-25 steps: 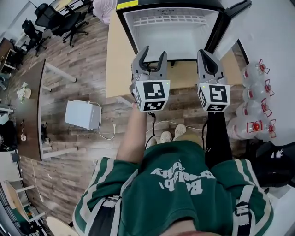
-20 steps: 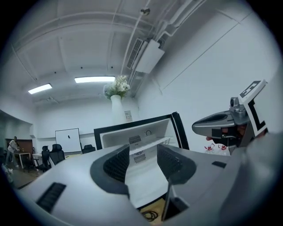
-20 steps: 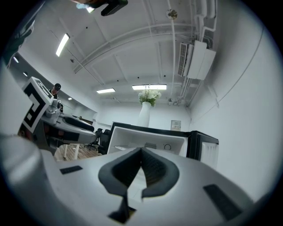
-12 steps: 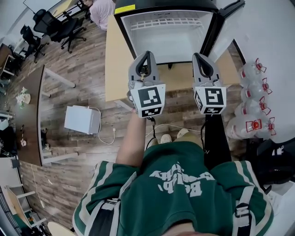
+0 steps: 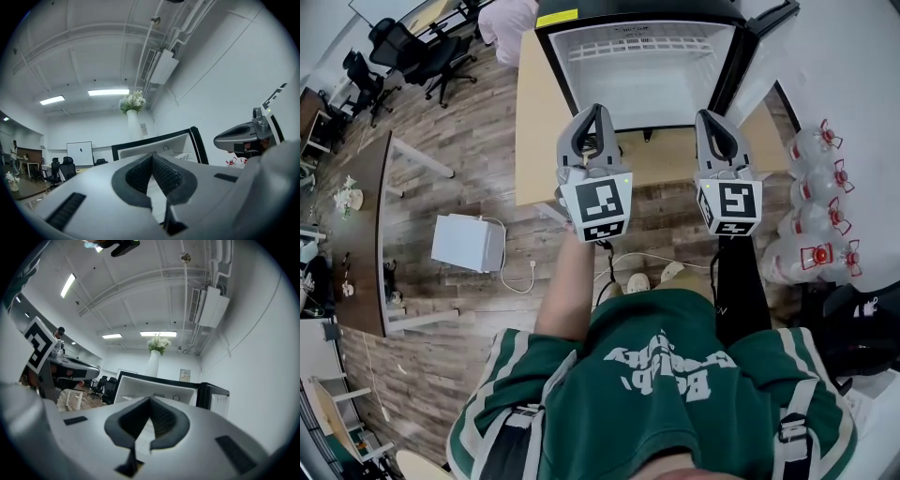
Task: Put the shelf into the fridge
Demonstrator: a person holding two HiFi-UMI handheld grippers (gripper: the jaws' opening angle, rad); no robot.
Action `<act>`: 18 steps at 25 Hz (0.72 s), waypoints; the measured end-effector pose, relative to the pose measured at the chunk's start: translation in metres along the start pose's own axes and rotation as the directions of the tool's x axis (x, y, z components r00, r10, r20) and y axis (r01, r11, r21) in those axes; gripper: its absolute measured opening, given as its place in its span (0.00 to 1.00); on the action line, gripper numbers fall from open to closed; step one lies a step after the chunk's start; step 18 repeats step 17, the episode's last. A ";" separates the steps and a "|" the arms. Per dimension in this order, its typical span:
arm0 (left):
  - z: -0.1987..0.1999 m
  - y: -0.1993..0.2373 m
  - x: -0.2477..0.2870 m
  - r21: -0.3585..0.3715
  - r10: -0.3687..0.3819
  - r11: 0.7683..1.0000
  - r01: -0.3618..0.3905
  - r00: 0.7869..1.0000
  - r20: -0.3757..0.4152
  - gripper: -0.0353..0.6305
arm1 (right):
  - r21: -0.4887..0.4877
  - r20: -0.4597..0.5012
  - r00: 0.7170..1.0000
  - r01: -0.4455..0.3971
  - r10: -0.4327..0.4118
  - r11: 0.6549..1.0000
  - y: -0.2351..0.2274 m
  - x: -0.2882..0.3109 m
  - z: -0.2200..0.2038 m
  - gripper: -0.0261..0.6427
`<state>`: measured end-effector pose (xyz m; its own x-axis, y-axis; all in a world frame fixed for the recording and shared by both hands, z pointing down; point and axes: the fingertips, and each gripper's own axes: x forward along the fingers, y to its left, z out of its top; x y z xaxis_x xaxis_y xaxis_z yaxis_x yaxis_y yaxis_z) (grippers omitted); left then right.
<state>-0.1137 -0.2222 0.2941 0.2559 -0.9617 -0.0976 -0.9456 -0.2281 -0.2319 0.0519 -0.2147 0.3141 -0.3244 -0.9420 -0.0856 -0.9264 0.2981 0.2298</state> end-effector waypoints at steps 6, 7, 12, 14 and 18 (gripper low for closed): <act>-0.003 0.002 -0.003 0.002 -0.015 1.000 0.015 1.000 0.001 0.05 | 0.000 0.003 1.000 -0.009 0.009 1.000 0.005 0.002 -0.001 0.04; -0.004 0.002 -0.003 0.003 -0.017 1.000 0.017 1.000 0.000 0.05 | -0.002 0.004 1.000 -0.011 0.011 1.000 0.006 0.003 -0.001 0.04; -0.006 0.004 -0.005 0.009 -0.030 1.000 0.030 1.000 -0.003 0.05 | -0.005 0.006 1.000 -0.019 0.019 1.000 0.010 0.007 0.000 0.04; -0.006 0.006 -0.004 0.012 -0.030 0.999 0.030 1.000 -0.005 0.05 | -0.007 0.009 1.000 -0.023 0.023 1.000 0.011 0.009 0.002 0.04; -0.005 0.009 -0.003 0.015 -0.033 0.999 0.033 0.999 -0.004 0.05 | -0.007 0.012 0.999 -0.034 0.034 0.999 0.014 0.014 0.004 0.04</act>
